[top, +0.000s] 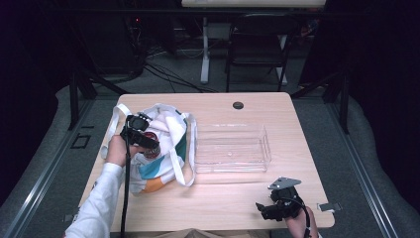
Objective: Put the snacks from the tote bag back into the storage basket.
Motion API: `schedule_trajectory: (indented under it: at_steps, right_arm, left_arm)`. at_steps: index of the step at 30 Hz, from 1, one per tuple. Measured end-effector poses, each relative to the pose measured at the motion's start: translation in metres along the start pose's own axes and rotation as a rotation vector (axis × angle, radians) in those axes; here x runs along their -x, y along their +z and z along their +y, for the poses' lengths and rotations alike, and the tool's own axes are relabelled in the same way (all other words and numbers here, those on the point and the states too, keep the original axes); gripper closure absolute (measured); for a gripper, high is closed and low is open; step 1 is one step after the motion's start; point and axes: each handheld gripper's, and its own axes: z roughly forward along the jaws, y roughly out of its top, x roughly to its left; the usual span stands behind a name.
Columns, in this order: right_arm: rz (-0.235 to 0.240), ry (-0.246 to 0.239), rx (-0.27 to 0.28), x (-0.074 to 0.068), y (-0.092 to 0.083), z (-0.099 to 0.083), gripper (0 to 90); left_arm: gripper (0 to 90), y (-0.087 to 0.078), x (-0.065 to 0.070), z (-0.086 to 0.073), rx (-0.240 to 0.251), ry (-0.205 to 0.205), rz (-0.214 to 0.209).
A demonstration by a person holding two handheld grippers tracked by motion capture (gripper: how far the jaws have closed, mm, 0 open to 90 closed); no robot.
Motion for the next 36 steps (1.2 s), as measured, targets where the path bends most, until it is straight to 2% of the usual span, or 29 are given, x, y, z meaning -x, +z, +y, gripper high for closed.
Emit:
schedule_trajectory:
  at_steps: [10, 24, 36]
  right_arm:
    - [0.005, -0.003, 0.0, -0.001, 0.001, 0.001, 14.7]
    - [0.005, -0.003, -0.003, 0.0, 0.001, 0.001, 14.7]
    - [0.006, 0.0, -0.003, 0.0, 0.001, 0.002, 14.7]
  left_arm:
    - [25.9, -0.019, -0.002, 0.002, 0.034, 0.006, -0.003]
    - [26.0, -0.032, -0.006, 0.004, 0.056, 0.011, 0.003]
    - [26.0, -0.052, -0.007, 0.018, 0.07, 0.024, 0.013]
